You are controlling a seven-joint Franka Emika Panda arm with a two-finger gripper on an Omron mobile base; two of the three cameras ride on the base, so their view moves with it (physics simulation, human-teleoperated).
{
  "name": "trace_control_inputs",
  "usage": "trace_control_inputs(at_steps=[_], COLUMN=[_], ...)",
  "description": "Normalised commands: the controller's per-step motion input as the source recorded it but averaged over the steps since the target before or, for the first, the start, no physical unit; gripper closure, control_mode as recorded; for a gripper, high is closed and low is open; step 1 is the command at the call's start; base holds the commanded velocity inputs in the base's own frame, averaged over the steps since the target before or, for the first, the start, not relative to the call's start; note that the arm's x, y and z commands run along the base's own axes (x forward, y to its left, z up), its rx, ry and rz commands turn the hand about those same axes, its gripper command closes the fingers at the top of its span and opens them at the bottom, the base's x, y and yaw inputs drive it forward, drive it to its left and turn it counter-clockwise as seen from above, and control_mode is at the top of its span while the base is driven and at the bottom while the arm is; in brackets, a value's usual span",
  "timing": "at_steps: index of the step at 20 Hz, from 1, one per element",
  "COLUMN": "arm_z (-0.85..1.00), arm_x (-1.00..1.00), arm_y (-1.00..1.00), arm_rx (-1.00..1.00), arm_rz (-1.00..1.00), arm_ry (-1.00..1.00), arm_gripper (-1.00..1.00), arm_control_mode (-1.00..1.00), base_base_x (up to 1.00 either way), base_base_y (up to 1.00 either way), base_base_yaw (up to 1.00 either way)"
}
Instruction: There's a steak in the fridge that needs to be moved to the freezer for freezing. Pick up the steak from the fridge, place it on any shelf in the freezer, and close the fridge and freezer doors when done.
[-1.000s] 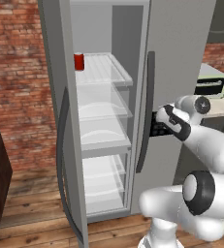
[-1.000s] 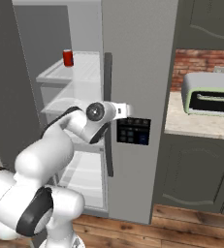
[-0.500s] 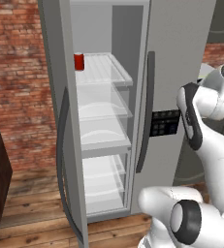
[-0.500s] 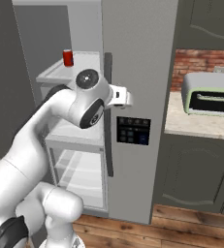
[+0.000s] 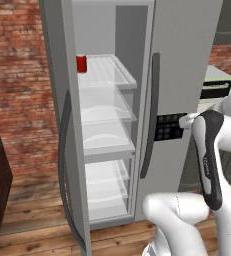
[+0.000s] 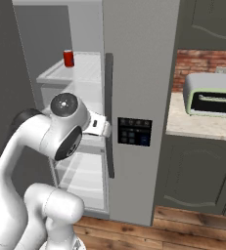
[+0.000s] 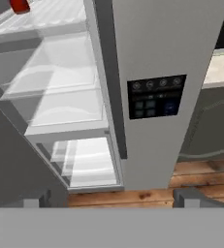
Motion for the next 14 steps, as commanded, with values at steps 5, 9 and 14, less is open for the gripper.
trace_control_inputs(at_steps=[5, 9, 14], arm_z=[-0.01, -0.02, 0.0], arm_x=[-0.9, -0.64, -0.31], arm_y=[0.92, 1.0, 1.0], arm_rx=[0.14, 0.07, 0.0], arm_rz=[-0.04, -0.01, 0.0], arm_ry=[0.01, 0.03, 0.05], arm_gripper=[-1.0, -1.0, -1.0], arm_control_mode=[-1.0, -1.0, -1.0], base_base_x=[0.0, 0.0, 0.0], base_base_y=[0.0, 0.0, 0.0], base_base_yaw=[0.0, 0.0, 0.0])
